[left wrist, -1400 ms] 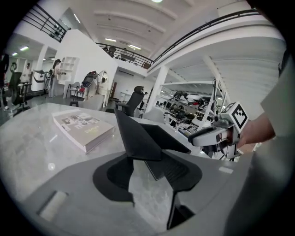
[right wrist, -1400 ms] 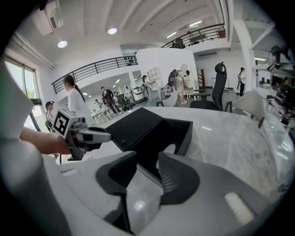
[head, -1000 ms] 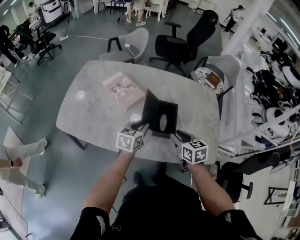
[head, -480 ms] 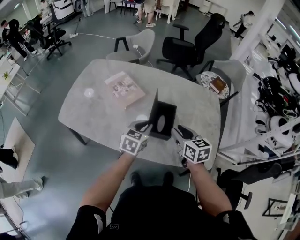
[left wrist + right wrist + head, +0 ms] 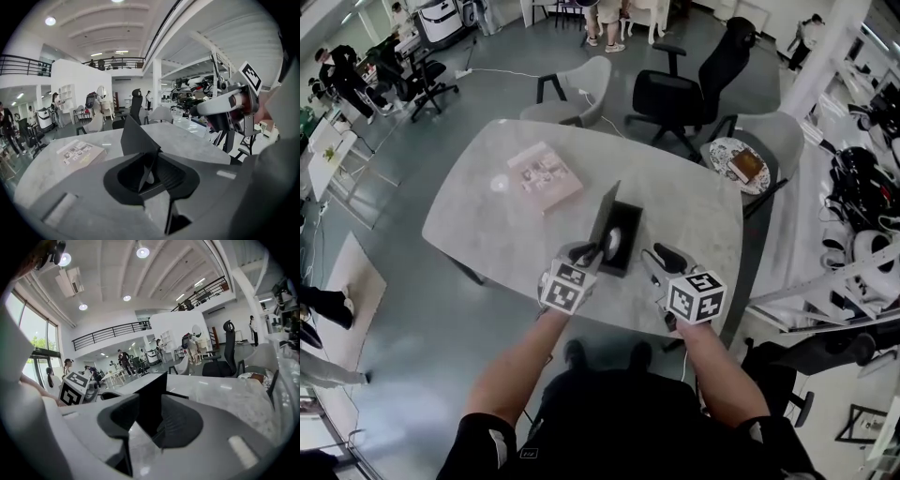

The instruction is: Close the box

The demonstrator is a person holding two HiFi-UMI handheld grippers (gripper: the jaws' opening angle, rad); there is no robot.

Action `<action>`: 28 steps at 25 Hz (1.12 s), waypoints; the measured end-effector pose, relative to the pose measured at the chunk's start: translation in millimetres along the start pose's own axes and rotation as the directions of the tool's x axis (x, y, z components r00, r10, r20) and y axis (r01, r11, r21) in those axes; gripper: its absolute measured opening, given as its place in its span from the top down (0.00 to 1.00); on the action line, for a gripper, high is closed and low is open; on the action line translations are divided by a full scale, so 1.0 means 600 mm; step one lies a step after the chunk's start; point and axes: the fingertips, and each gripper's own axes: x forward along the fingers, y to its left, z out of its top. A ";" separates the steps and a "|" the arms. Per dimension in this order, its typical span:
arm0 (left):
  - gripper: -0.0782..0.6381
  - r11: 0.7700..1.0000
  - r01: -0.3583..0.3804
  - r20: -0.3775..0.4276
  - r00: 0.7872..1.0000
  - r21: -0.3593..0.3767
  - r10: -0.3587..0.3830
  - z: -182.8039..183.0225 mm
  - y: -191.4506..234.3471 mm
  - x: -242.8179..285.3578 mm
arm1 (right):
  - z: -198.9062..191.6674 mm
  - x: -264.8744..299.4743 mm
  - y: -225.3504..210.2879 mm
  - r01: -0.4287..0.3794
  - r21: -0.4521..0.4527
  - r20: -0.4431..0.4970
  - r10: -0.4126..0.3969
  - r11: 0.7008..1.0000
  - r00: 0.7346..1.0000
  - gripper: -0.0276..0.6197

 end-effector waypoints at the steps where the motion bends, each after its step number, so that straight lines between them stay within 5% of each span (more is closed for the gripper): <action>1: 0.77 1.000 0.004 -0.005 1.000 0.001 -0.004 -0.001 -0.008 0.006 | -0.001 -0.006 -0.008 -0.001 0.003 0.000 0.001 1.000 1.000 0.73; 28: 0.58 0.995 0.008 -0.102 0.995 0.095 0.002 -0.045 -0.078 0.093 | -0.050 -0.044 -0.098 -0.018 0.068 -0.055 0.021 0.998 0.998 0.73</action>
